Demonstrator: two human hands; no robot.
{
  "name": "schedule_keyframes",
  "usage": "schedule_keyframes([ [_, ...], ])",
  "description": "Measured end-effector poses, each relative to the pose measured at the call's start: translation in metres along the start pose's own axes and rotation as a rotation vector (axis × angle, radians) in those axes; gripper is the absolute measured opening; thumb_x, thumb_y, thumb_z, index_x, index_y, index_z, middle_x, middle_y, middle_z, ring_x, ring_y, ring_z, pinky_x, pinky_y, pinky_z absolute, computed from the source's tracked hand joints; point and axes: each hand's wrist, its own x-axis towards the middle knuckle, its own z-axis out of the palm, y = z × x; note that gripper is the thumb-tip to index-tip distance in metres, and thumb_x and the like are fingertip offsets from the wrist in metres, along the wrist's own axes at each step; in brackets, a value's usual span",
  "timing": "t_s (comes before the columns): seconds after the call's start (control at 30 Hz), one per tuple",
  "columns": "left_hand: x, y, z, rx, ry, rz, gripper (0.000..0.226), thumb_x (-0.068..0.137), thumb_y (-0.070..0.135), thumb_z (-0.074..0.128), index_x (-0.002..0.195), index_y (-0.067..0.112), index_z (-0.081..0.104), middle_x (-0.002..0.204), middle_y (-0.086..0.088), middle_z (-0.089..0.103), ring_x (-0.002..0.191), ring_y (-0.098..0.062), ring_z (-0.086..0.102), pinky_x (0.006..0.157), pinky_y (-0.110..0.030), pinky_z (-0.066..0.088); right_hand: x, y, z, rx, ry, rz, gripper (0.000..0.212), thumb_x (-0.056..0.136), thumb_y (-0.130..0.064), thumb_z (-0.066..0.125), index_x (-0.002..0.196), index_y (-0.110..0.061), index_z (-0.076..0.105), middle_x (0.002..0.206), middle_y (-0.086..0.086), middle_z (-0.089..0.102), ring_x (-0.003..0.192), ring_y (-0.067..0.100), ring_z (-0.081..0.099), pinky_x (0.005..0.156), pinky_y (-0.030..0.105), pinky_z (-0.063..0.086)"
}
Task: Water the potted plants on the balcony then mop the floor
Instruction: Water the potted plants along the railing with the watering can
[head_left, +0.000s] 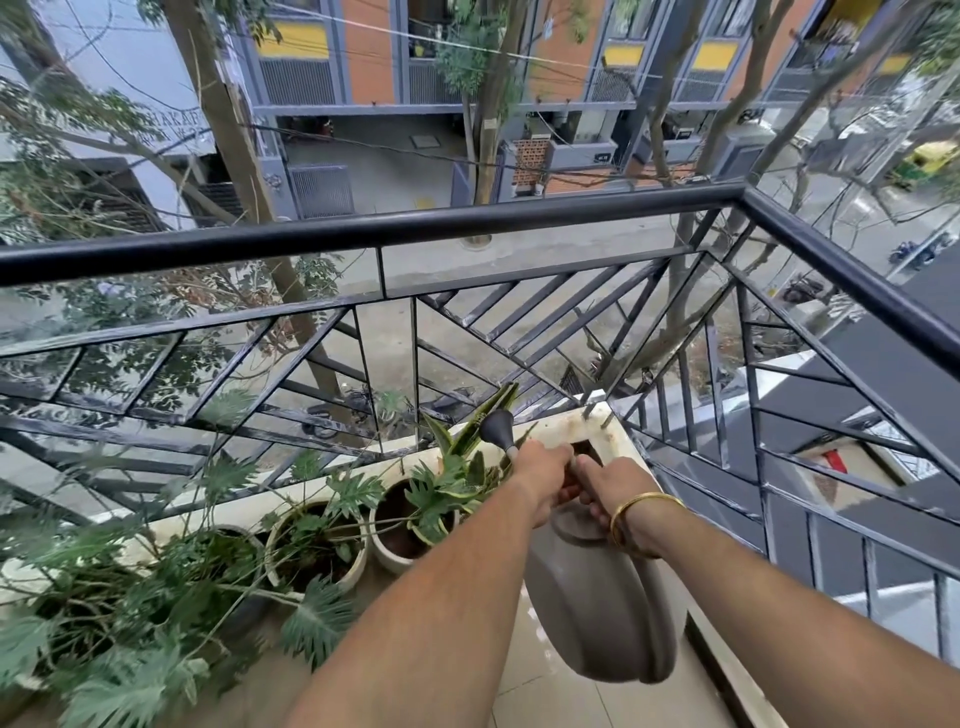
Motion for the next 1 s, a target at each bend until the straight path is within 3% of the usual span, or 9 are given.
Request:
schedule_keyframes([
  [0.2,0.000,-0.007,0.000,-0.004,0.001,0.009,0.006,0.095,0.005,0.054,0.090,0.006,0.052,0.068,-0.015,0.057,0.059,-0.026,0.060,0.058,-0.034,0.054,-0.006,0.001,-0.001,-0.014,-0.023,-0.016,0.056,0.096,-0.048,0.051,0.059,-0.009,0.067,0.044,0.005,0.060,0.041,0.025,0.052,0.055,0.033,0.045],
  [0.33,-0.008,-0.007,-0.003,-0.034,0.005,0.023,0.014,0.089,0.005,0.054,0.101,0.009,0.048,0.075,-0.017,0.058,0.058,-0.026,0.060,0.053,-0.031,0.053,-0.016,0.001,-0.001,-0.027,-0.040,-0.005,0.056,0.094,-0.051,0.050,0.059,-0.010,0.065,0.044,0.004,0.059,0.042,0.025,0.052,0.054,0.033,0.044],
  [0.47,-0.015,-0.005,-0.013,-0.069,0.031,0.042,0.038,0.085,0.010,0.052,0.122,0.011,0.042,0.087,-0.021,0.061,0.062,-0.027,0.061,0.054,-0.033,0.056,-0.025,-0.005,0.004,-0.044,-0.072,0.017,0.056,0.088,-0.055,0.051,0.057,-0.011,0.065,0.046,0.007,0.060,0.041,0.024,0.052,0.055,0.032,0.044],
  [0.63,-0.022,-0.002,-0.034,-0.107,0.116,0.038,0.022,0.090,0.009,0.053,0.112,0.011,0.047,0.083,-0.020,0.061,0.063,-0.028,0.062,0.057,-0.035,0.059,-0.035,-0.017,0.016,-0.064,-0.098,-0.015,0.055,0.081,-0.060,0.057,0.054,-0.013,0.065,0.045,0.006,0.059,0.037,0.022,0.049,0.052,0.030,0.041],
  [0.77,-0.027,0.000,-0.053,-0.164,0.165,0.015,0.021,0.091,0.008,0.056,0.111,0.006,0.050,0.090,-0.025,0.063,0.067,-0.031,0.065,0.055,-0.035,0.059,-0.038,-0.030,0.029,-0.105,-0.109,-0.039,0.059,0.081,-0.064,0.059,0.058,-0.010,0.069,0.045,0.005,0.061,0.041,0.023,0.052,0.047,0.026,0.041],
  [0.87,-0.026,0.000,-0.067,-0.199,0.187,0.015,0.037,0.085,0.008,0.060,0.120,-0.002,0.053,0.104,-0.034,0.066,0.069,-0.035,0.068,0.056,-0.040,0.059,-0.037,-0.035,0.042,-0.104,-0.131,-0.033,0.062,0.080,-0.065,0.059,0.059,-0.008,0.071,0.045,0.007,0.062,0.042,0.025,0.052,0.048,0.029,0.042],
  [1.0,-0.027,-0.004,-0.084,-0.210,0.199,-0.010,0.043,0.085,0.007,0.059,0.124,-0.011,0.054,0.090,-0.028,0.066,0.061,-0.031,0.068,0.056,-0.038,0.058,-0.041,-0.037,0.057,-0.154,-0.141,-0.045,0.068,0.081,-0.065,0.054,0.064,-0.002,0.074,0.047,0.008,0.065,0.043,0.027,0.056,0.051,0.034,0.048],
])
